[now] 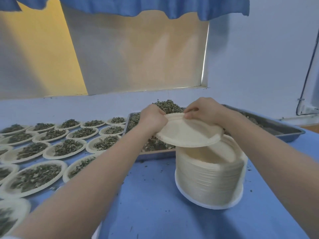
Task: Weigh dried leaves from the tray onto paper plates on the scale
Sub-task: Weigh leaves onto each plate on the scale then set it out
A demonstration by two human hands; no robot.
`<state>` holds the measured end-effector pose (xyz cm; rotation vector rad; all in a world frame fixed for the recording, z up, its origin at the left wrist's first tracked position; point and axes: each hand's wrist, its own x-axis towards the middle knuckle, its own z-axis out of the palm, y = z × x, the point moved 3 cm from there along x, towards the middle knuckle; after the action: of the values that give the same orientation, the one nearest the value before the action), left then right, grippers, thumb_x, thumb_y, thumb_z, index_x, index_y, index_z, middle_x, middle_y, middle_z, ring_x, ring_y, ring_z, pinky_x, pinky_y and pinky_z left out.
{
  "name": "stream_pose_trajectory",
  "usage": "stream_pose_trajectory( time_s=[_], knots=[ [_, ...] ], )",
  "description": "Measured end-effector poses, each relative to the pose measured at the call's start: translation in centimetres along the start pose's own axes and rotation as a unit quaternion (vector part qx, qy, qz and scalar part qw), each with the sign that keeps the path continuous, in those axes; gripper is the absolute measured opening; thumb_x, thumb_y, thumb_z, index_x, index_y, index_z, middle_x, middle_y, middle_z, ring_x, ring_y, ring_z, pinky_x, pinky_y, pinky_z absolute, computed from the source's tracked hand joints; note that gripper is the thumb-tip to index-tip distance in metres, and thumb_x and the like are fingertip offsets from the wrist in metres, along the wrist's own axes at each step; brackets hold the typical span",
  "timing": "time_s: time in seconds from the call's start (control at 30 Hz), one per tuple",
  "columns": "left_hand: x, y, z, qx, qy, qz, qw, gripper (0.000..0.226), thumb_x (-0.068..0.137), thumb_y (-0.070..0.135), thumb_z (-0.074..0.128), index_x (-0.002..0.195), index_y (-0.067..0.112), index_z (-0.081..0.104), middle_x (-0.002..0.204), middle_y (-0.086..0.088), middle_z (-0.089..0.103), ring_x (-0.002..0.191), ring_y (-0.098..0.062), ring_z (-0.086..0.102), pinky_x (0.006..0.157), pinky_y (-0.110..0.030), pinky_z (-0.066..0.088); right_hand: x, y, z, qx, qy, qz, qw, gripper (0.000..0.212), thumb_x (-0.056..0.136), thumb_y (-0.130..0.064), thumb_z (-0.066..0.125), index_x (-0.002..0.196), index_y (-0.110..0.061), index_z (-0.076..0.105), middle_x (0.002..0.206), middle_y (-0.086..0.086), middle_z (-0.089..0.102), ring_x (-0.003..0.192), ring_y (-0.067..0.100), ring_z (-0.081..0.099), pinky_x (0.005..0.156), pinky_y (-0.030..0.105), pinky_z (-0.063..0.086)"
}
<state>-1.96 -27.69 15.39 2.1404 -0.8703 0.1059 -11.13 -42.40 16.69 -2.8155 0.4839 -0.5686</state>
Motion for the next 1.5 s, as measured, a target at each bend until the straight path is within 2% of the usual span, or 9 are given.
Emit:
stream_pose_trajectory(
  time_s=[0.27, 0.4, 0.5, 0.63, 0.77, 1.03, 1.13, 1.3, 1.5],
  knots=[
    [-5.2, -11.7, -9.0, -0.129, 0.006, -0.164, 0.978, 0.019, 0.084, -0.003, 0.053, 0.089, 0.015, 0.046, 0.092, -0.008, 0.039, 0.081, -0.02, 0.035, 0.07, -0.033, 0.028, 1.6, -12.6, 7.1, 0.037, -0.075, -0.072, 0.994, 0.025, 0.095, -0.023, 0.058, 0.111, -0.01, 0.072, 0.111, 0.007, 0.071, 0.105, 0.024, 0.063, 0.095, 0.031, 0.048],
    [-9.7, -18.0, -13.4, -0.205, 0.07, -0.253, 0.943, 0.018, 0.085, 0.002, 0.057, 0.101, -0.003, 0.063, 0.089, -0.015, 0.053, 0.067, -0.022, 0.045, 0.055, -0.027, 0.039, 1.1, -18.5, 12.7, 0.047, -0.121, -0.097, 0.987, 0.025, 0.097, -0.021, 0.054, 0.108, -0.007, 0.072, 0.103, 0.008, 0.072, 0.073, 0.019, 0.061, 0.069, 0.028, 0.052],
    [-12.3, -21.8, -14.9, -0.227, 0.087, -0.264, 0.933, 0.027, 0.087, 0.006, 0.058, 0.113, 0.001, 0.062, 0.103, -0.014, 0.061, 0.081, -0.026, 0.054, 0.07, -0.035, 0.047, 0.5, -21.3, 16.2, 0.051, -0.131, -0.089, 0.986, 0.031, 0.096, -0.02, 0.054, 0.095, 0.006, 0.071, 0.106, 0.015, 0.071, 0.066, 0.024, 0.059, 0.056, 0.023, 0.042],
    [-14.5, -24.8, -14.1, -0.249, 0.077, -0.266, 0.928, 0.038, 0.09, 0.006, 0.055, 0.129, 0.006, 0.056, 0.123, -0.013, 0.061, 0.111, -0.029, 0.057, 0.103, -0.045, 0.042, -0.6, -22.4, 18.8, 0.046, -0.113, -0.054, 0.991, 0.032, 0.094, -0.021, 0.054, 0.089, 0.005, 0.072, 0.109, 0.015, 0.07, 0.078, 0.026, 0.066, 0.091, 0.03, 0.048],
    [-15.3, -26.0, -12.0, -0.268, 0.069, -0.264, 0.924, 0.045, 0.092, 0.006, 0.05, 0.137, 0.011, 0.048, 0.133, -0.009, 0.054, 0.118, -0.027, 0.053, 0.108, -0.046, 0.037, -1.7, -22.3, 20.3, 0.014, -0.088, -0.031, 0.996, 0.033, 0.092, -0.02, 0.049, 0.065, -0.012, 0.067, 0.068, 0.009, 0.065, 0.068, 0.024, 0.061, 0.072, 0.029, 0.053],
    [-15.4, -26.7, -10.3, -0.286, 0.102, -0.251, 0.919, 0.045, 0.095, 0.011, 0.049, 0.139, 0.014, 0.046, 0.138, -0.003, 0.051, 0.124, -0.022, 0.049, 0.109, -0.043, 0.037, -2.4, -20.8, 21.4, 0.096, -0.044, 0.03, 0.994, 0.034, 0.09, -0.035, 0.052, 0.11, -0.014, 0.071, 0.111, 0.003, 0.07, 0.103, 0.023, 0.063, 0.083, 0.036, 0.054],
    [-15.5, -26.5, -10.5, -0.312, 0.126, -0.241, 0.911, 0.048, 0.094, 0.019, 0.054, 0.14, 0.015, 0.045, 0.139, 0.001, 0.05, 0.126, -0.019, 0.047, 0.11, -0.043, 0.034, -2.3, -20.2, 21.6, 0.31, -0.054, 0.102, 0.944, 0.047, 0.09, -0.058, 0.047, 0.12, -0.024, 0.063, 0.126, -0.003, 0.061, 0.116, 0.019, 0.053, 0.092, 0.033, 0.041],
    [-16.9, -26.1, -11.0, -0.346, 0.196, -0.185, 0.899, 0.044, 0.094, 0.029, 0.054, 0.137, 0.026, 0.047, 0.138, 0.012, 0.049, 0.12, -0.007, 0.047, 0.103, -0.031, 0.038, -3.7, -18.8, 22.6, 0.637, -0.015, 0.206, 0.743, 0.052, 0.097, -0.053, 0.036, 0.133, -0.02, 0.052, 0.127, 0.001, 0.058, 0.114, 0.014, 0.052, 0.098, 0.034, 0.033],
    [-17.9, -25.5, -11.1, -0.387, 0.231, -0.112, 0.886, 0.039, 0.097, 0.026, 0.048, 0.136, 0.024, 0.046, 0.137, 0.011, 0.051, 0.117, 0.007, 0.048, 0.099, -0.019, 0.041, -4.9, -18.9, 22.8, 0.696, 0.014, 0.202, 0.689, 0.054, 0.098, -0.051, 0.03, 0.139, -0.02, 0.047, 0.138, -0.002, 0.052, 0.125, 0.012, 0.047, 0.098, 0.031, 0.029]
  ],
)
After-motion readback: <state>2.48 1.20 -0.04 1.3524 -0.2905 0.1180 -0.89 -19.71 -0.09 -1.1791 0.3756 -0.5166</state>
